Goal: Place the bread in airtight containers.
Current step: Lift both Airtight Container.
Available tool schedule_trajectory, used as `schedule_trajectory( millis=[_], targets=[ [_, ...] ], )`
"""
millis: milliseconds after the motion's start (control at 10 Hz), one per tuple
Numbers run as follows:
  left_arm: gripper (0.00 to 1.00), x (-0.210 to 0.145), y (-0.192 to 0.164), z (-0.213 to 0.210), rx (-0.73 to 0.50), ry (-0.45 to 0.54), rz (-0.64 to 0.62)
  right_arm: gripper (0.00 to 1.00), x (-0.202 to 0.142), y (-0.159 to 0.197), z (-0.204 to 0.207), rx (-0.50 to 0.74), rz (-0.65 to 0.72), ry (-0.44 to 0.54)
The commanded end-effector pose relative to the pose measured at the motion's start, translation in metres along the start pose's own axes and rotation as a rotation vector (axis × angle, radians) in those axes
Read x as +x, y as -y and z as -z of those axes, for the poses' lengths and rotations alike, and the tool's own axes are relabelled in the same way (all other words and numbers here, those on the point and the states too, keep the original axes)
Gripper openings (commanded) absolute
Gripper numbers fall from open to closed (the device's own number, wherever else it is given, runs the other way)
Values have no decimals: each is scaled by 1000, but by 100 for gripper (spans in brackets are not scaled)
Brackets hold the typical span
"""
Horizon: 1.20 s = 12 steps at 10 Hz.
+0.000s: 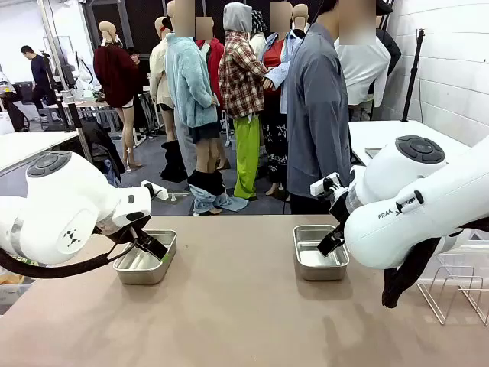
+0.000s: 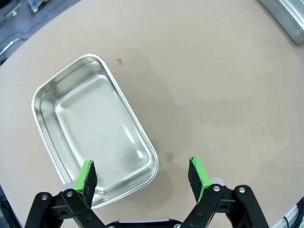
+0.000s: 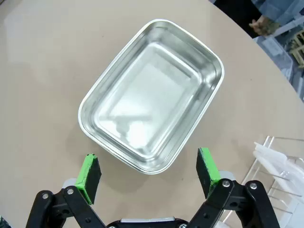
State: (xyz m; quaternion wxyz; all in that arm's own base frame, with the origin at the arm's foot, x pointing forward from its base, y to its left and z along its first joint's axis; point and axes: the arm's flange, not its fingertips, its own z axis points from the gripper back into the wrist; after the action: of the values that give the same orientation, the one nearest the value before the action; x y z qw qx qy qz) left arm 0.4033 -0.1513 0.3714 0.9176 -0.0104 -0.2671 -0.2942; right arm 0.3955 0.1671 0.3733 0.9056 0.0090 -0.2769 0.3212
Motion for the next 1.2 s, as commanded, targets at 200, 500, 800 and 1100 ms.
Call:
schedule_trajectory(
  millis=[200,500,800,1100],
  targets=[
    [100,0,0,0,0,0,0,100,0,0,0,0,0,0],
    [100,0,0,0,0,0,0,100,0,0,0,0,0,0],
    [100,0,0,0,0,0,0,100,0,0,0,0,0,0],
    [100,25,-14,-55,116,81,65,100,14,21,-47,-79,23,154]
  ],
)
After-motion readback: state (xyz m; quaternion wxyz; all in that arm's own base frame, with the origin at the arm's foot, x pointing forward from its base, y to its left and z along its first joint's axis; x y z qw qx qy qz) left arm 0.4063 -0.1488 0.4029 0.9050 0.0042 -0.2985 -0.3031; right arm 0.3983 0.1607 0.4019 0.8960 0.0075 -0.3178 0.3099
